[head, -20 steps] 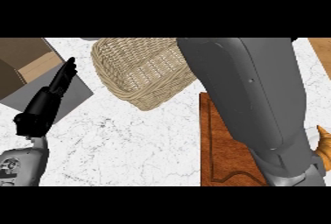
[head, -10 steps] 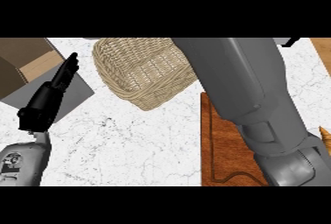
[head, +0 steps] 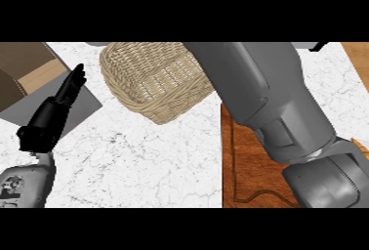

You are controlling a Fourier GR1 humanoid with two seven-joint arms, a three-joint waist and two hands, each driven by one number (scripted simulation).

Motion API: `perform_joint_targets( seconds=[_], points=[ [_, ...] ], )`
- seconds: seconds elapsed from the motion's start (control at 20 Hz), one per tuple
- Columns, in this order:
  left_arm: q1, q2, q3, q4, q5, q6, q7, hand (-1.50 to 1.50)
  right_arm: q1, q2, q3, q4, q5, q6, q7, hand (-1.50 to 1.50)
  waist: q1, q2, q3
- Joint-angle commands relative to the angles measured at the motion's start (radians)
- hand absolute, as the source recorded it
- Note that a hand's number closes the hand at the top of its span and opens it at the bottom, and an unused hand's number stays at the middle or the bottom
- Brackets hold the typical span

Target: Pick the lemon from the cutting board and place it in the basket

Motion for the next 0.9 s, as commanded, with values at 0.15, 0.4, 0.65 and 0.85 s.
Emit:
perform_joint_targets(
  seconds=[0.15,0.4,0.65,0.85],
  points=[
    [-0.008,0.009,0.014,0.029,0.012,-0.019,-0.007,0.00,-0.055,0.007,-0.041,0.123,-0.091,0.009,0.068,-1.50,0.000,0.003,0.000],
    [0.073,0.000,0.006,-0.019,-0.001,-0.011,-0.062,0.00,-0.050,0.007,-0.061,0.123,-0.134,-0.073,0.021,-1.50,0.002,-0.002,0.001],
    [0.013,0.001,0.015,-0.007,0.008,-0.010,0.006,0.00,-0.041,0.007,-0.076,0.040,-0.101,-0.307,-0.019,-1.50,-0.013,-0.001,0.002],
    [0.020,0.030,0.036,-0.009,0.012,-0.023,-0.006,0.00,-0.044,-0.045,-0.095,-0.019,-0.039,-0.491,0.012,-1.50,-0.022,-0.004,0.001]
  ],
)
